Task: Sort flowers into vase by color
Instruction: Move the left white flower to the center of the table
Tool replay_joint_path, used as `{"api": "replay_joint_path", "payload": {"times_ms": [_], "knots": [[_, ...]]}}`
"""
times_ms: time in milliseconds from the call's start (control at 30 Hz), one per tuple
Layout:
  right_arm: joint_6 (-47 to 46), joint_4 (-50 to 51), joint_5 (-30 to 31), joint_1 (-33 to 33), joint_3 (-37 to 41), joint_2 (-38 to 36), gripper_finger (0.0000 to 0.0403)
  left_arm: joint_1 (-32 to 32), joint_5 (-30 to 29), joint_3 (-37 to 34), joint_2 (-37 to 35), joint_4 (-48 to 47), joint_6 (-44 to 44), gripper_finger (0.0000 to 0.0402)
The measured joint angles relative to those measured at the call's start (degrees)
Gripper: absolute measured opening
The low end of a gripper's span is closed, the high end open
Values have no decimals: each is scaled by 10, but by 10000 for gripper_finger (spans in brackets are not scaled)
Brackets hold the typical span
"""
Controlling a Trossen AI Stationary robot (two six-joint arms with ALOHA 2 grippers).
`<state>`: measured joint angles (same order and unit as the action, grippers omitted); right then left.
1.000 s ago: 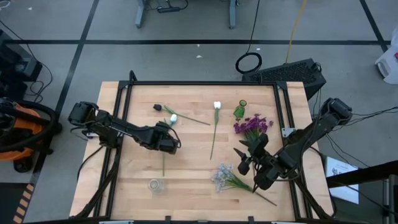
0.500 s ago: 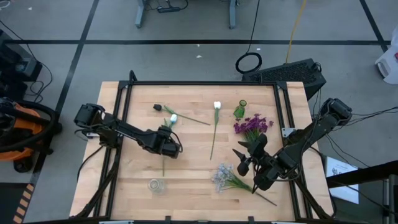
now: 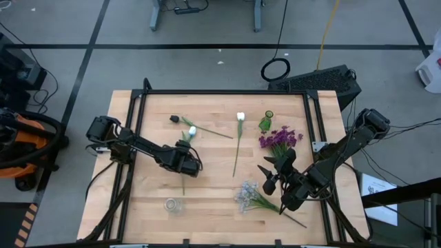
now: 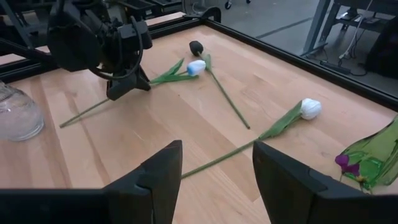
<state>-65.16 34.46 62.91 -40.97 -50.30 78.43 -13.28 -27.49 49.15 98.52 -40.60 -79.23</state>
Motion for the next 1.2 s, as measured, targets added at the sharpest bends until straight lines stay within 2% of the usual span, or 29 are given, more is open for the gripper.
{"api": "replay_joint_path", "payload": {"times_ms": [100,167,633,1000,1200], "knots": [[1,0,0,0,0,0,187,0,-11,-1,0,6,0,27],[0,0,0,0,0,0,187,-4,-30,-1,-1,24,0,11],[23,-15,3,0,0,0,187,-60,-104,-1,-29,313,80,5],[34,-29,-1,0,0,0,187,-122,-169,-1,-8,340,-41,5],[35,-35,-17,0,0,2,187,-116,-175,-1,26,372,-45,14]]}}
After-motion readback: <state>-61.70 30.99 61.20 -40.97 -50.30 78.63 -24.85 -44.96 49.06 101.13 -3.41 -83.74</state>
